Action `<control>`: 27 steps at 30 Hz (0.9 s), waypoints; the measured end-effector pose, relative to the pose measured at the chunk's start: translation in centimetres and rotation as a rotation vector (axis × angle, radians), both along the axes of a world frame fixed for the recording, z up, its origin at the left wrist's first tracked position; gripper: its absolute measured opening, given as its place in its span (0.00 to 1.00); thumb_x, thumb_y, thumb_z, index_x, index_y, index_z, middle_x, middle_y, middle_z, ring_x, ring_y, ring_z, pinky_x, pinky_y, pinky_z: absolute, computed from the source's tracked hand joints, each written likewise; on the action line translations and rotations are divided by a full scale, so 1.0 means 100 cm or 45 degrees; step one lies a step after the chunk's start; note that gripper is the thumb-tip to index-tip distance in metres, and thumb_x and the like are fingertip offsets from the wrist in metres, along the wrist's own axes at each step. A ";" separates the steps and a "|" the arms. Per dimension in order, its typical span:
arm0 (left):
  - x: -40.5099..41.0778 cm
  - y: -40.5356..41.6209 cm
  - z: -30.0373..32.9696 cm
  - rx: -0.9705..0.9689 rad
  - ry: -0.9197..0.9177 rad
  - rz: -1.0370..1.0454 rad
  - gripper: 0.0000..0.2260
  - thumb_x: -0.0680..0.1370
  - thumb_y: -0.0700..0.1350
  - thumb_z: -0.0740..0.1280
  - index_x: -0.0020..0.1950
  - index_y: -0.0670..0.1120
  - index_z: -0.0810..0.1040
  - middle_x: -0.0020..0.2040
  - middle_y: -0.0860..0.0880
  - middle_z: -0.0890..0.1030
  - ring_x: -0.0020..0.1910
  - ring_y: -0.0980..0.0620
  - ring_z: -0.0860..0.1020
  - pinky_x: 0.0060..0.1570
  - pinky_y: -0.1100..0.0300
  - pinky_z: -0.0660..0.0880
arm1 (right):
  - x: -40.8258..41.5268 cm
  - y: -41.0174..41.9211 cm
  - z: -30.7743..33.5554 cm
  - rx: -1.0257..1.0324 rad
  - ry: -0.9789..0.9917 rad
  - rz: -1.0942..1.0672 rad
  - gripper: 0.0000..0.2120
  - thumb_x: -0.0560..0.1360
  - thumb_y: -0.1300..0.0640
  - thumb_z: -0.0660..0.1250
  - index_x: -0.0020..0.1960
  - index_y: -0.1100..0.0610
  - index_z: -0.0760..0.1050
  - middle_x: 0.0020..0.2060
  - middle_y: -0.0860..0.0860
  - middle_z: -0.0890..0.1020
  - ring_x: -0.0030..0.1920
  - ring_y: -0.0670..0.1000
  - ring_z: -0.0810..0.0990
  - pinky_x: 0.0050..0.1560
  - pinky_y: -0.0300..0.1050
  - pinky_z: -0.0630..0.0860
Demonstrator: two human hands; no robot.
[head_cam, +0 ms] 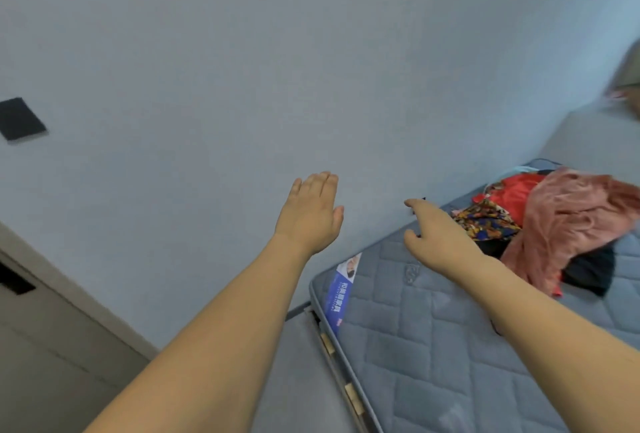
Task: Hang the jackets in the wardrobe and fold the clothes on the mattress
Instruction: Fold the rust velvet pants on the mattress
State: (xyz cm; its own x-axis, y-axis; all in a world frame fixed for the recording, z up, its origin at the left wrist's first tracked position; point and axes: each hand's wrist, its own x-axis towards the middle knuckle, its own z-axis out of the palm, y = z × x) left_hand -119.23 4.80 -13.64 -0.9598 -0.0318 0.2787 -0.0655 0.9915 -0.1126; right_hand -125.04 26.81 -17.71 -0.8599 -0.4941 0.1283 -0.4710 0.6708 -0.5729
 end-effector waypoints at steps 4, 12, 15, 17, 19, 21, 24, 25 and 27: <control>-0.083 0.062 -0.052 0.037 -0.103 -0.160 0.26 0.83 0.51 0.55 0.79 0.43 0.55 0.79 0.46 0.59 0.77 0.46 0.57 0.77 0.49 0.48 | -0.065 0.066 -0.057 -0.005 -0.106 -0.217 0.25 0.76 0.61 0.63 0.72 0.63 0.66 0.69 0.60 0.72 0.69 0.59 0.70 0.67 0.49 0.66; -0.253 0.150 -0.198 0.055 -0.326 -0.394 0.27 0.82 0.51 0.56 0.79 0.43 0.56 0.78 0.45 0.59 0.77 0.46 0.57 0.76 0.47 0.50 | -0.188 0.179 -0.218 0.100 -0.249 -0.647 0.27 0.76 0.59 0.63 0.74 0.61 0.64 0.71 0.57 0.70 0.70 0.58 0.69 0.66 0.49 0.66; -0.314 0.180 -0.281 0.100 -0.448 -0.452 0.27 0.82 0.51 0.57 0.79 0.44 0.56 0.78 0.46 0.59 0.77 0.47 0.57 0.76 0.47 0.51 | -0.232 0.212 -0.297 0.164 -0.288 -0.796 0.30 0.74 0.56 0.63 0.74 0.60 0.63 0.69 0.58 0.70 0.67 0.60 0.70 0.64 0.53 0.70; -0.355 0.203 -0.349 0.152 -0.552 -0.494 0.27 0.82 0.50 0.57 0.79 0.44 0.57 0.78 0.46 0.60 0.77 0.48 0.58 0.75 0.49 0.54 | -0.261 0.228 -0.363 0.178 -0.349 -0.869 0.31 0.72 0.54 0.64 0.74 0.59 0.62 0.68 0.58 0.69 0.65 0.60 0.70 0.63 0.55 0.71; -0.386 0.228 -0.415 0.322 -0.693 -0.522 0.26 0.82 0.49 0.58 0.79 0.43 0.58 0.77 0.45 0.62 0.75 0.47 0.60 0.73 0.52 0.58 | -0.286 0.242 -0.429 0.193 -0.391 -0.920 0.35 0.74 0.48 0.65 0.75 0.59 0.58 0.71 0.57 0.67 0.69 0.59 0.68 0.66 0.56 0.69; -0.402 0.251 -0.482 0.529 -0.866 -0.523 0.26 0.82 0.51 0.59 0.78 0.45 0.59 0.76 0.47 0.63 0.74 0.47 0.61 0.71 0.52 0.61 | -0.302 0.254 -0.497 0.261 -0.465 -0.939 0.40 0.75 0.39 0.64 0.78 0.57 0.52 0.75 0.56 0.61 0.74 0.56 0.61 0.72 0.56 0.62; -0.395 0.278 -0.583 0.566 -1.053 -0.455 0.29 0.81 0.60 0.57 0.78 0.48 0.58 0.78 0.48 0.60 0.78 0.47 0.54 0.76 0.49 0.54 | -0.297 0.269 -0.586 0.381 -0.504 -0.891 0.43 0.74 0.29 0.52 0.80 0.53 0.50 0.78 0.52 0.57 0.78 0.52 0.53 0.77 0.55 0.49; -0.384 0.284 -0.615 0.465 -1.030 -0.433 0.30 0.81 0.62 0.53 0.79 0.48 0.58 0.79 0.47 0.56 0.79 0.47 0.48 0.77 0.48 0.46 | -0.290 0.271 -0.611 0.404 -0.395 -0.892 0.41 0.75 0.28 0.47 0.80 0.53 0.52 0.78 0.51 0.58 0.78 0.51 0.53 0.77 0.54 0.47; -0.365 0.290 -0.659 0.310 -0.845 -0.437 0.30 0.81 0.62 0.49 0.76 0.45 0.65 0.78 0.44 0.62 0.79 0.44 0.50 0.75 0.42 0.45 | -0.276 0.270 -0.642 0.427 -0.158 -0.930 0.37 0.78 0.34 0.45 0.77 0.57 0.61 0.76 0.54 0.64 0.76 0.54 0.59 0.77 0.57 0.51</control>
State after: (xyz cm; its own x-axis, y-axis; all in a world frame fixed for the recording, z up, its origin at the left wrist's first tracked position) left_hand -155.75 33.82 -79.56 -0.8903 0.3101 -0.3334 0.2538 0.9459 0.2022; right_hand -152.62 53.84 -81.92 -0.9784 0.2019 -0.0445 0.2057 0.9296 -0.3059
